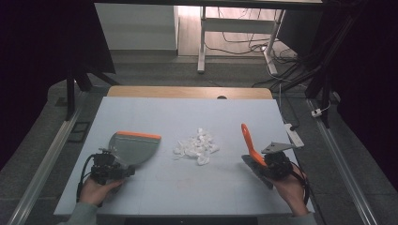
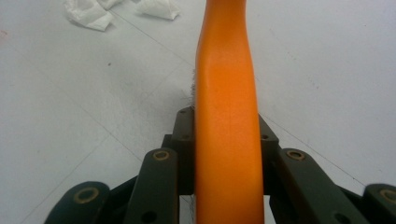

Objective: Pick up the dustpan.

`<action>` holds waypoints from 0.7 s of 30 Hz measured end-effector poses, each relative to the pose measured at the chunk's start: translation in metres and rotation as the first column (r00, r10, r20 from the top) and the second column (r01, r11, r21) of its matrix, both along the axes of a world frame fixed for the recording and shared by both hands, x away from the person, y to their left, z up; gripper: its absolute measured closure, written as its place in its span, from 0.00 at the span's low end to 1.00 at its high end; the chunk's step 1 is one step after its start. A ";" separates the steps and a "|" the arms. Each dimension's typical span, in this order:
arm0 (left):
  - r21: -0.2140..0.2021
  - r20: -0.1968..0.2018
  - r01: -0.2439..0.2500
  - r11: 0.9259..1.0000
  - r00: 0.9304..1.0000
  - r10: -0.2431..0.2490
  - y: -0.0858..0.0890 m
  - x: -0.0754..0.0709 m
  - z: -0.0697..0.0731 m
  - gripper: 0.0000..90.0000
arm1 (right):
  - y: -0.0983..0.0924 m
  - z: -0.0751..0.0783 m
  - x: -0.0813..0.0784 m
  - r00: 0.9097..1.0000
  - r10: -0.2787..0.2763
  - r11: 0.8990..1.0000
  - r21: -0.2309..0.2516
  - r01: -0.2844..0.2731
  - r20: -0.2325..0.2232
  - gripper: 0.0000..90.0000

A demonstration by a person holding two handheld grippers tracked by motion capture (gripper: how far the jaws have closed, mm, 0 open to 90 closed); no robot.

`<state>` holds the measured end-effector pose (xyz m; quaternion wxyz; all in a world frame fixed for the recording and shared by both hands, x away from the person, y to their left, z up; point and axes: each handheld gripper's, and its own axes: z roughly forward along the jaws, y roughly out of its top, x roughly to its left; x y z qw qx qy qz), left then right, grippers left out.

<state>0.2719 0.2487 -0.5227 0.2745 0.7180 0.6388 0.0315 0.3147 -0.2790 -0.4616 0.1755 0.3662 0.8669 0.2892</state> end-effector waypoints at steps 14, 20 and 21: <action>-0.029 0.010 -0.017 0.999 1.000 0.018 0.000 0.002 -0.003 0.46 | 0.001 0.000 0.000 1.000 0.001 1.000 -0.006 -0.001 0.002 0.78; -0.036 0.018 -0.027 0.999 0.999 0.028 0.001 0.002 -0.003 0.56 | 0.000 0.000 0.000 1.000 -0.003 1.000 -0.004 0.003 -0.001 0.78; -0.038 0.019 -0.028 0.999 0.999 0.029 0.001 0.002 -0.003 0.56 | 0.000 0.000 0.000 1.000 -0.003 1.000 -0.004 0.003 -0.001 0.78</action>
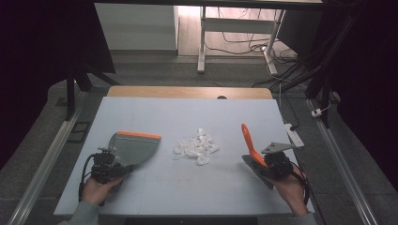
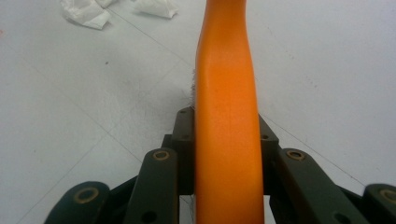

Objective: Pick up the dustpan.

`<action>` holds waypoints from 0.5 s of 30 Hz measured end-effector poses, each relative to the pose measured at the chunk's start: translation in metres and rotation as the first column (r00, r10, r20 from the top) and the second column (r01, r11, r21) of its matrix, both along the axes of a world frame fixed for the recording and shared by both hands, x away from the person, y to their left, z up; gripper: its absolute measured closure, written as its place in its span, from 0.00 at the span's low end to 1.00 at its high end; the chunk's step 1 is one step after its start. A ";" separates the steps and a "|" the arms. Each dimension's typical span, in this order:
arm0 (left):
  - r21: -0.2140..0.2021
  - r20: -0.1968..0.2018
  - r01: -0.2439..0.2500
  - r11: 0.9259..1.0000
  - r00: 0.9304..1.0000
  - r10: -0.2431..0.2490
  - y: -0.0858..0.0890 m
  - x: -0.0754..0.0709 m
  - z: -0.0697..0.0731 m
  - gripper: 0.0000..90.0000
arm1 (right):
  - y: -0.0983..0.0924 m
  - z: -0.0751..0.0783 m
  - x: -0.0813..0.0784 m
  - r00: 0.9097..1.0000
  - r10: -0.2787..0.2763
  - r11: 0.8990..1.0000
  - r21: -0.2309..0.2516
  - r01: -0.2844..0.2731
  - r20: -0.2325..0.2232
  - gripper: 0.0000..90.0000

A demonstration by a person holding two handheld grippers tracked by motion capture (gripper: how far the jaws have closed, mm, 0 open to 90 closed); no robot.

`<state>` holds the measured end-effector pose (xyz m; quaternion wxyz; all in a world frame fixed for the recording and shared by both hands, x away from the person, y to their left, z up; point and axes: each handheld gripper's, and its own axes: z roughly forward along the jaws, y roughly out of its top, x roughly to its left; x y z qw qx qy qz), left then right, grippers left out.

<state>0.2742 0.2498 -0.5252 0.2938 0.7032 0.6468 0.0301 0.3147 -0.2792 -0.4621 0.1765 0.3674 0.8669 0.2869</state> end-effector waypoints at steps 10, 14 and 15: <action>-0.011 0.000 -0.004 1.000 1.000 0.004 -0.001 0.000 0.000 0.67 | 0.000 -0.001 0.000 1.000 0.003 1.000 -0.007 -0.003 0.000 0.78; -0.013 0.004 -0.004 1.000 1.000 0.004 0.000 0.000 0.000 0.68 | 0.000 -0.001 0.000 1.000 0.001 1.000 -0.006 -0.001 0.001 0.78; -0.013 0.005 -0.003 1.000 1.000 0.003 0.000 0.000 0.001 0.68 | 0.000 -0.001 0.000 1.000 0.001 1.000 -0.007 -0.001 0.002 0.78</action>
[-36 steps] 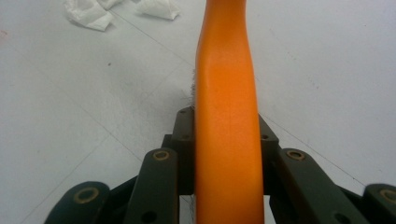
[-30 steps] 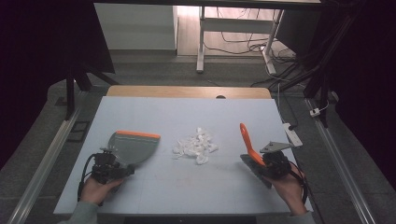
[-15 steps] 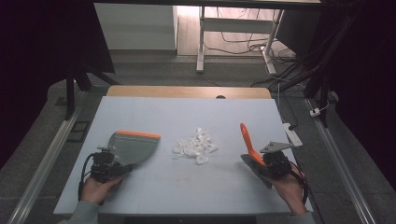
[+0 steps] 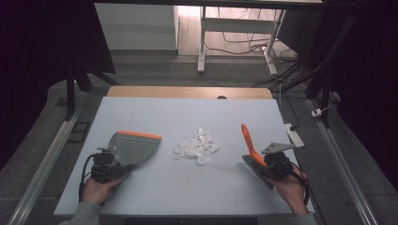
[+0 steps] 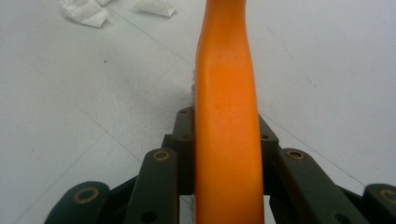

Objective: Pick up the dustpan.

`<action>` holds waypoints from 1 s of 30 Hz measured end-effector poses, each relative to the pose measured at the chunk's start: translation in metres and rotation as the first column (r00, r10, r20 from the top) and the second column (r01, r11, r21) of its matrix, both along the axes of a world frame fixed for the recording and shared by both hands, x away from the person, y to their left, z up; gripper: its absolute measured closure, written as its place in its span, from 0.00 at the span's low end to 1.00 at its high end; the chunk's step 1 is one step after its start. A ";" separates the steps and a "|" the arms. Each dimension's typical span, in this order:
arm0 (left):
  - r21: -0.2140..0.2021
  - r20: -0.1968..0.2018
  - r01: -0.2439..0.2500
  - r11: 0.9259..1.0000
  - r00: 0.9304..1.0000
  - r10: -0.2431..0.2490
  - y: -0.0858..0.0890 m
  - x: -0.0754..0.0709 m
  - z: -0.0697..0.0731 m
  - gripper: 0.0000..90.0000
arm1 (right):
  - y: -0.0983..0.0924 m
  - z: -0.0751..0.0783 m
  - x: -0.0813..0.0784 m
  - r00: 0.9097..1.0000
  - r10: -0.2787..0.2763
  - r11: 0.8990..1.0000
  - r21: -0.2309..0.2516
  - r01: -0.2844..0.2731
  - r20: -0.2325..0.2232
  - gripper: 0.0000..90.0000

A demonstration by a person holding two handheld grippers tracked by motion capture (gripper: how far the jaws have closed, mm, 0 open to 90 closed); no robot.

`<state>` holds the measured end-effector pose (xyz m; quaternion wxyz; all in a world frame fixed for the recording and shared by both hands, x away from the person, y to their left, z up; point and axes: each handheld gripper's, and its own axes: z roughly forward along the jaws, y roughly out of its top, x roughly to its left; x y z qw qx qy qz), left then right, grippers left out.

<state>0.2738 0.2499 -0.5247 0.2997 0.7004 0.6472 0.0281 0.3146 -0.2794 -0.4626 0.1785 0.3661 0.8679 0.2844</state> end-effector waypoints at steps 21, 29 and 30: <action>-0.002 0.088 0.024 1.000 0.996 -0.024 0.010 -0.005 0.006 0.68 | 0.000 0.001 0.000 1.000 -0.002 1.000 0.003 0.002 0.006 0.78; 0.000 0.140 0.054 0.999 0.989 -0.053 0.015 -0.007 0.011 0.68 | -0.001 0.002 -0.001 1.000 -0.007 1.000 0.009 0.006 0.016 0.78; -0.001 0.148 0.061 0.998 0.987 -0.060 0.016 -0.007 0.012 0.68 | -0.001 0.002 -0.001 1.000 -0.007 1.000 0.009 0.006 0.016 0.78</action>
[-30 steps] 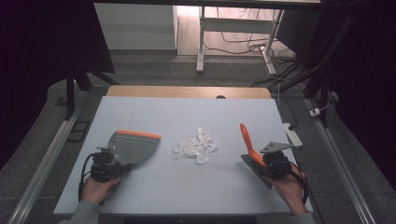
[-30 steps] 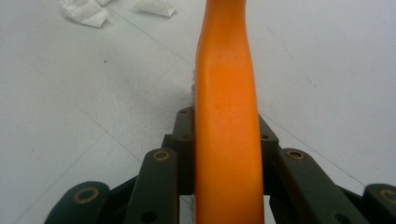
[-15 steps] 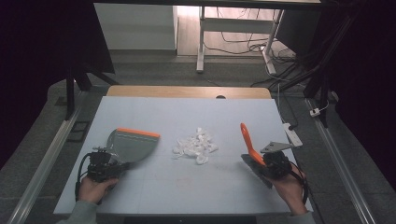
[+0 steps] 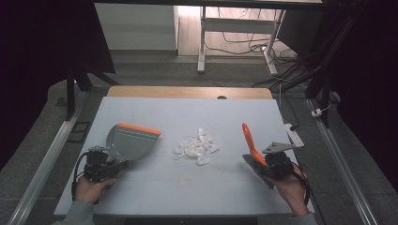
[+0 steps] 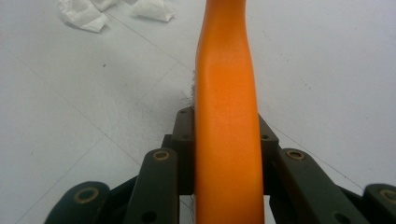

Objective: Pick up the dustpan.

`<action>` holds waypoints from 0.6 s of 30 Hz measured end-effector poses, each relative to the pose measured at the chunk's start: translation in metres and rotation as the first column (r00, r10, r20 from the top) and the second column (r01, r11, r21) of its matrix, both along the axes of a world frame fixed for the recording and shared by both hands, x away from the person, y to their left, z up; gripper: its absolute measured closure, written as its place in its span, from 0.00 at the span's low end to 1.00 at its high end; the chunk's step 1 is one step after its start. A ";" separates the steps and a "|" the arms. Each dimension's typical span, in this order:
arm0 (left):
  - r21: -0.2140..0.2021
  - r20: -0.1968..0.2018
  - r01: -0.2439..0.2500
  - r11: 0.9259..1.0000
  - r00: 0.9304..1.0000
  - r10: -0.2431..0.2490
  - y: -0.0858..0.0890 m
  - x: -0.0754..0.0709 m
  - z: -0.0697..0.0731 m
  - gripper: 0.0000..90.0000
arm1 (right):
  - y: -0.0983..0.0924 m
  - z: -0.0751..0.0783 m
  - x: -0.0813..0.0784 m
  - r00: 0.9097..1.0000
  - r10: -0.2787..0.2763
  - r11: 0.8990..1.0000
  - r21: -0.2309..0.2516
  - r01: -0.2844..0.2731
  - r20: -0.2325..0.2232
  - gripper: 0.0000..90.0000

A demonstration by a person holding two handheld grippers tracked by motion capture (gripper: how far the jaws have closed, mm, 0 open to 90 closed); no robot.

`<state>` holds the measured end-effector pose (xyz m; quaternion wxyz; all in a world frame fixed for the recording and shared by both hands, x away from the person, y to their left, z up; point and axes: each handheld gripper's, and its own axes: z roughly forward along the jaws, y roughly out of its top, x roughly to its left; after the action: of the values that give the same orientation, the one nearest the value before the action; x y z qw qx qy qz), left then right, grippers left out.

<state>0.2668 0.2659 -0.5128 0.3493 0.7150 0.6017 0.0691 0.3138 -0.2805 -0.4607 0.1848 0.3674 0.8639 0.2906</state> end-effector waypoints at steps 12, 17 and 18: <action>0.005 0.081 0.101 0.995 0.992 -0.101 0.005 0.002 0.009 0.68 | -0.001 0.004 0.001 1.000 -0.002 1.000 0.029 0.002 0.009 0.78; -0.007 0.129 0.152 0.988 0.980 -0.150 0.005 0.001 0.016 0.68 | -0.004 0.007 0.003 1.000 -0.012 0.998 0.056 0.012 0.012 0.78; -0.006 0.136 0.166 0.986 0.977 -0.163 0.004 0.001 0.017 0.68 | -0.005 0.007 0.003 1.000 -0.011 0.998 0.055 0.010 0.012 0.78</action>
<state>0.2676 0.2701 -0.4957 0.3996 0.7530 0.5161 0.0830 0.3173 -0.2851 -0.4536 0.1813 0.3753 0.8525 0.3156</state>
